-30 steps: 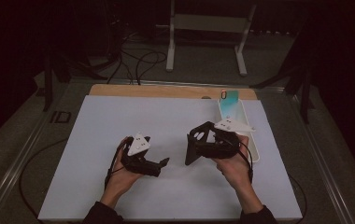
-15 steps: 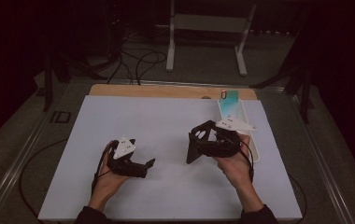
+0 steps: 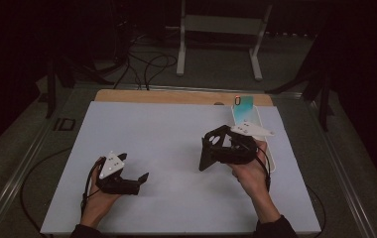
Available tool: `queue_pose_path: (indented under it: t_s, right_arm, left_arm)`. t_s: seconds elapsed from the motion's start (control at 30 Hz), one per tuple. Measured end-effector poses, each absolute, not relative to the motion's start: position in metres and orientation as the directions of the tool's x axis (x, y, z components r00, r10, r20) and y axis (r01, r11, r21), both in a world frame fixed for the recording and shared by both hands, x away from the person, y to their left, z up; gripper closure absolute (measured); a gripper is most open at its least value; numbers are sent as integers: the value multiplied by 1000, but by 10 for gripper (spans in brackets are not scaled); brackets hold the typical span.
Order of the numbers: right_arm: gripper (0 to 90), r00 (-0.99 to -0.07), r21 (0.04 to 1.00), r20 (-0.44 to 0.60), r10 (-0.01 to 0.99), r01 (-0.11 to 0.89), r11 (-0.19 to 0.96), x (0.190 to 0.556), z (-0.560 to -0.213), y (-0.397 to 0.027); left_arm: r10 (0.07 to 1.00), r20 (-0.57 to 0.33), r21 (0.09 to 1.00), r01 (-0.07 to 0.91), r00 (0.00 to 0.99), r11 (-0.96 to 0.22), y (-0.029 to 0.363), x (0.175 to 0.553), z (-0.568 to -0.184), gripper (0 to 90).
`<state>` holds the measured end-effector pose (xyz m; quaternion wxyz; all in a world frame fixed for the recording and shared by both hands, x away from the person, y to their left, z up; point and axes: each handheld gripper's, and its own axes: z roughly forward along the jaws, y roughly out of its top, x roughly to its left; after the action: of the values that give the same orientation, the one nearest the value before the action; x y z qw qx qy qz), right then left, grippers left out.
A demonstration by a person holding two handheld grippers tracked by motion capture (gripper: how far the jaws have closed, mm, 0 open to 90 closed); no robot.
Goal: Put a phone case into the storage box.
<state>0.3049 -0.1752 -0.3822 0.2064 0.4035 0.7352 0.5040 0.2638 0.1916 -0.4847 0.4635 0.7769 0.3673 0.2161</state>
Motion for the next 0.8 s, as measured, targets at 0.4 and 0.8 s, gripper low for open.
queue_pose_path:
  t_s: [0.4,0.8]
  right_arm:
    - [142,-568,911,100,817,383,155,315,-377,-181]
    - [141,-534,912,112,838,390,127,333,-368,-187]
  left_arm:
    - [809,-4,886,377,588,-270,220,247,-492,1]
    - [821,5,893,367,570,-260,226,243,-496,1]
